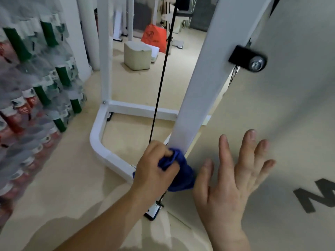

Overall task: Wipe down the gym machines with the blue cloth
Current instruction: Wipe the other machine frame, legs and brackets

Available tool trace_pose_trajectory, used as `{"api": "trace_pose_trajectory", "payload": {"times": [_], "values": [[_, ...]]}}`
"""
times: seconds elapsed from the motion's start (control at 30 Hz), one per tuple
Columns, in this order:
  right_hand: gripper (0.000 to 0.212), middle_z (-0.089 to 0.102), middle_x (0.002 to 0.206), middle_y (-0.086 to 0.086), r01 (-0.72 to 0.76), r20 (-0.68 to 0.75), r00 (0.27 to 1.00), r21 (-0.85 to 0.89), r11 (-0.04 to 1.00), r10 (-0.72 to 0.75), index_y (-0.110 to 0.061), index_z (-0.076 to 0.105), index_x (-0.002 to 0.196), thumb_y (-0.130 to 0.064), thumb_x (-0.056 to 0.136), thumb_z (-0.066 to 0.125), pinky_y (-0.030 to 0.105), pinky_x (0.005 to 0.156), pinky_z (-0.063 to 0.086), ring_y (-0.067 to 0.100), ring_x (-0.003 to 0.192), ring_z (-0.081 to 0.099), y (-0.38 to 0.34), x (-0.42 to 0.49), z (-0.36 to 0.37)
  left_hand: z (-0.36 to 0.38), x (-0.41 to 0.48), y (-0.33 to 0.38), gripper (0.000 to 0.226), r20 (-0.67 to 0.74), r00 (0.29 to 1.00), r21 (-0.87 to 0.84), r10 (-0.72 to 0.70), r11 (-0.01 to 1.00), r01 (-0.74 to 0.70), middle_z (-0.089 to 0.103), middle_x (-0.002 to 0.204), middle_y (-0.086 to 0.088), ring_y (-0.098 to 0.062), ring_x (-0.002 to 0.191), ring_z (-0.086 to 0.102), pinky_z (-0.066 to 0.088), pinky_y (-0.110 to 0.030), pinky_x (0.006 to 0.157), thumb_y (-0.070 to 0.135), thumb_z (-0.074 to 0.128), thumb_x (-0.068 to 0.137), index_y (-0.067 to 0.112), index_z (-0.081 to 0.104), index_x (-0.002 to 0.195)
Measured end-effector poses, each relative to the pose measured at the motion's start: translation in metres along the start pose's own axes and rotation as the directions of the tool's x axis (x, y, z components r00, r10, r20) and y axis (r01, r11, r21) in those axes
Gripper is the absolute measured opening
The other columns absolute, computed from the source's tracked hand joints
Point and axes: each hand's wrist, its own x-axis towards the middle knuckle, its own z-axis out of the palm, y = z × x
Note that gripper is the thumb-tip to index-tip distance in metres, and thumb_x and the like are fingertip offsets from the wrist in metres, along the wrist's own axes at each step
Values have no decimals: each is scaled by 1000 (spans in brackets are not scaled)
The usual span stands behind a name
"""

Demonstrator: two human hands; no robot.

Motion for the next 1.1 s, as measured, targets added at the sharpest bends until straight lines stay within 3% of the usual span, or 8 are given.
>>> {"api": "trace_pose_trajectory", "payload": {"times": [0.13,0.3,0.47,0.53,0.63,0.77,0.93,1.1], "values": [[52,27,160,27,-51,-12,999,-12,999,51,-1,55,142,-7,90,60,69,122,9,53,151,17,-4,-26,13,7,-16,-17,27,-33,999,60,-43,997,45,52,99,14,-8,86,60,45,-17,69,10,70,84,33,55,82],[50,26,161,24,-91,43,995,-22,996,92,-4,58,142,-12,92,64,63,124,8,36,157,8,-6,-64,31,25,-14,-21,16,-231,972,1,36,999,-36,51,108,5,-7,99,57,44,-13,82,10,66,89,18,62,103],[63,19,163,24,-42,177,982,-126,991,65,-6,50,149,-14,90,69,62,125,6,33,159,0,14,-110,43,42,-75,-122,36,-63,990,66,-123,990,127,48,111,6,-6,103,55,48,-29,86,-1,64,88,26,53,108],[70,15,164,24,-14,186,981,-174,985,47,-7,42,153,-16,89,70,61,125,3,33,158,-4,19,-118,49,43,-83,-140,37,-26,985,51,-168,984,170,48,109,7,-7,102,55,47,-25,84,-1,62,89,29,52,107],[72,12,164,26,-12,183,982,-169,986,44,-6,40,154,-16,90,70,61,125,2,34,158,-5,21,-128,56,45,-73,-129,26,-114,985,-14,-129,992,128,49,105,10,-8,98,56,43,-13,82,1,61,94,24,54,104],[68,12,165,25,13,248,968,-149,989,25,-2,44,151,-18,91,70,62,125,6,37,158,-1,20,-157,67,52,-72,-133,22,-192,980,-32,-57,998,52,47,107,6,-10,101,55,42,-12,87,2,59,95,20,55,108],[79,2,172,14,128,343,939,-288,949,-22,-7,38,156,-21,85,71,58,126,8,36,159,2,36,-192,80,53,-114,-230,30,113,922,63,-371,929,366,57,108,4,-8,98,58,45,-23,83,1,58,95,29,55,107],[96,-6,173,8,204,326,943,-387,899,-73,-15,23,163,-17,85,78,53,128,4,31,159,-3,52,-198,89,67,-116,-238,22,22,899,21,-438,899,438,59,106,5,-9,94,59,46,-15,77,8,57,97,27,55,109]]}}
